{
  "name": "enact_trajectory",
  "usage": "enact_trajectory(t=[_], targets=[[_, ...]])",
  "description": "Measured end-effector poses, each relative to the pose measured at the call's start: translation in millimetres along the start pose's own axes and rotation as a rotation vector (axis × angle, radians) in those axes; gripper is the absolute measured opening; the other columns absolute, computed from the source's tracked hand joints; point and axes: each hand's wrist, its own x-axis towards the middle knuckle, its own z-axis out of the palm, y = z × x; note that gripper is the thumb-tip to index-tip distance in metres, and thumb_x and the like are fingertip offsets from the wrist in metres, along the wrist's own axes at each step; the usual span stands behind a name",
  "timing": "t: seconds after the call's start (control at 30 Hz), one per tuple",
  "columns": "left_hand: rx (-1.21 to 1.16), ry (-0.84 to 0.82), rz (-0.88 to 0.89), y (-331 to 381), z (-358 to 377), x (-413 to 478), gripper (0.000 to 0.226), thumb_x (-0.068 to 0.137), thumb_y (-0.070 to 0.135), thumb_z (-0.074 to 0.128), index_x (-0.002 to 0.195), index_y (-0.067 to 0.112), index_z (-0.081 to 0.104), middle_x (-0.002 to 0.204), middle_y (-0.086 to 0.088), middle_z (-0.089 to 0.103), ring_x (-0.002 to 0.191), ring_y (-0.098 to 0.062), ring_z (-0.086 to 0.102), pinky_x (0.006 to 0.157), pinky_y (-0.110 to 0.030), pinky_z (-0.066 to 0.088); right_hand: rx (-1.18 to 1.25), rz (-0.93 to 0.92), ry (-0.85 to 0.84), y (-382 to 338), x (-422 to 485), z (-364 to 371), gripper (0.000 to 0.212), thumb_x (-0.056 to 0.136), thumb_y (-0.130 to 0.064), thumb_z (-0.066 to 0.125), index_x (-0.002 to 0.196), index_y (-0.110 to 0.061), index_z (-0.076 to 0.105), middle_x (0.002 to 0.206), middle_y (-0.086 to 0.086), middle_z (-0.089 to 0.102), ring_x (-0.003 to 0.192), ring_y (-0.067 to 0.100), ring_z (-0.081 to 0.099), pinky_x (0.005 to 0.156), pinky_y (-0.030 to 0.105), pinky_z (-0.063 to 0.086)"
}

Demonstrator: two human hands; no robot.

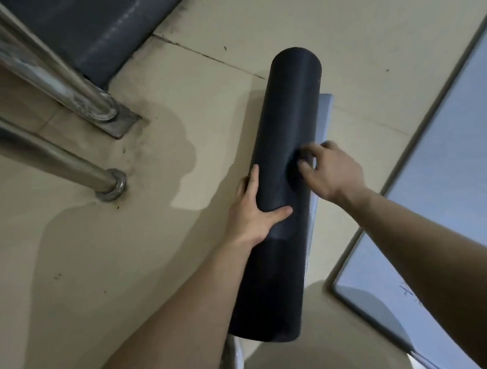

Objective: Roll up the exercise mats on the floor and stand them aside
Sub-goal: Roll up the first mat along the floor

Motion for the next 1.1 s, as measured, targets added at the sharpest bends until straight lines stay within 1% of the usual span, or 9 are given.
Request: enact_trajectory(t=[0.1,0.23,0.4,0.47,0.57,0.7,0.83,0.93,1.1], targets=[[0.001,0.013,-0.074,-5,8,-6,0.118,0.071,0.057,0.084,0.16,0.046,0.008,0.167,0.007,0.024,0.149,-0.016,0.032,0.12,-0.041,0.034,-0.143,-0.271,0.013,1,50,2,0.057,0.1,-0.05,0.042,0.154,-0.032,0.043,0.153,0.01,0.039,0.135,0.038,0.041,0.107,0.05,0.045],[0.074,0.2,-0.411,8,19,-28,0.128,0.056,0.087,0.069,0.159,0.034,0.016,0.153,0.001,0.046,0.135,-0.029,0.05,0.112,-0.056,0.039,-0.358,-0.478,0.036,-14,101,-4,0.065,0.091,-0.051,0.031,0.143,-0.023,0.057,0.162,0.01,0.036,0.152,0.038,0.023,0.124,0.056,0.018],[0.302,0.232,-0.515,44,40,-46,0.11,0.071,0.09,0.054,0.159,0.041,0.01,0.16,-0.001,0.036,0.143,-0.032,0.039,0.119,-0.059,0.022,-0.538,-0.568,-0.204,-36,95,13,0.062,0.099,-0.061,0.024,0.15,-0.036,0.048,0.166,0.0,0.034,0.158,0.03,0.009,0.12,0.071,-0.008],[0.333,0.287,-0.521,48,45,-47,0.101,0.076,0.092,0.037,0.159,0.038,0.019,0.159,-0.002,0.038,0.142,-0.029,0.04,0.118,-0.055,0.026,-0.519,-0.537,-0.208,-33,91,14,0.061,0.098,-0.063,0.027,0.147,-0.038,0.051,0.165,-0.001,0.035,0.158,0.03,0.008,0.119,0.072,-0.008],[0.216,0.406,-0.578,47,47,-45,0.082,0.093,0.071,0.016,0.159,0.024,0.031,0.158,-0.005,0.044,0.143,-0.026,0.042,0.121,-0.05,0.025,-0.473,-0.557,-0.17,-32,93,14,0.061,0.093,-0.06,0.034,0.139,-0.032,0.062,0.159,0.0,0.044,0.156,0.032,0.018,0.12,0.072,-0.003],[0.437,0.481,-0.594,27,53,-27,0.069,0.104,0.054,0.025,0.154,0.01,0.039,0.153,-0.014,0.049,0.138,-0.032,0.048,0.116,-0.053,0.033,-0.495,-0.609,-0.213,-44,106,42,0.066,0.091,-0.059,0.036,0.141,-0.025,0.061,0.157,0.003,0.047,0.153,0.035,0.025,0.119,0.073,-0.004],[0.564,0.467,-0.623,-9,56,-4,0.061,0.105,0.045,0.028,0.154,0.011,0.039,0.152,-0.014,0.05,0.138,-0.033,0.048,0.115,-0.051,0.036,-0.545,-0.642,-0.21,-57,126,83,0.07,0.093,-0.063,0.03,0.147,-0.024,0.052,0.159,0.006,0.043,0.151,0.036,0.025,0.115,0.067,-0.019],[0.555,0.434,-0.648,-10,58,1,0.059,0.105,0.044,0.027,0.153,0.012,0.041,0.148,-0.014,0.053,0.135,-0.034,0.05,0.112,-0.052,0.038,-0.532,-0.741,-0.214,-49,118,78,0.068,0.094,-0.058,0.035,0.15,-0.022,0.048,0.16,0.007,0.042,0.149,0.034,0.03,0.119,0.062,-0.015],[0.554,0.444,-0.661,-6,49,-13,0.058,0.105,0.045,0.028,0.152,0.013,0.04,0.149,-0.012,0.051,0.136,-0.031,0.049,0.115,-0.053,0.033,-0.608,-0.946,-0.338,-31,92,79,0.069,0.096,-0.059,0.03,0.158,-0.028,0.035,0.169,0.008,0.026,0.156,0.034,0.017,0.122,0.053,-0.011]])
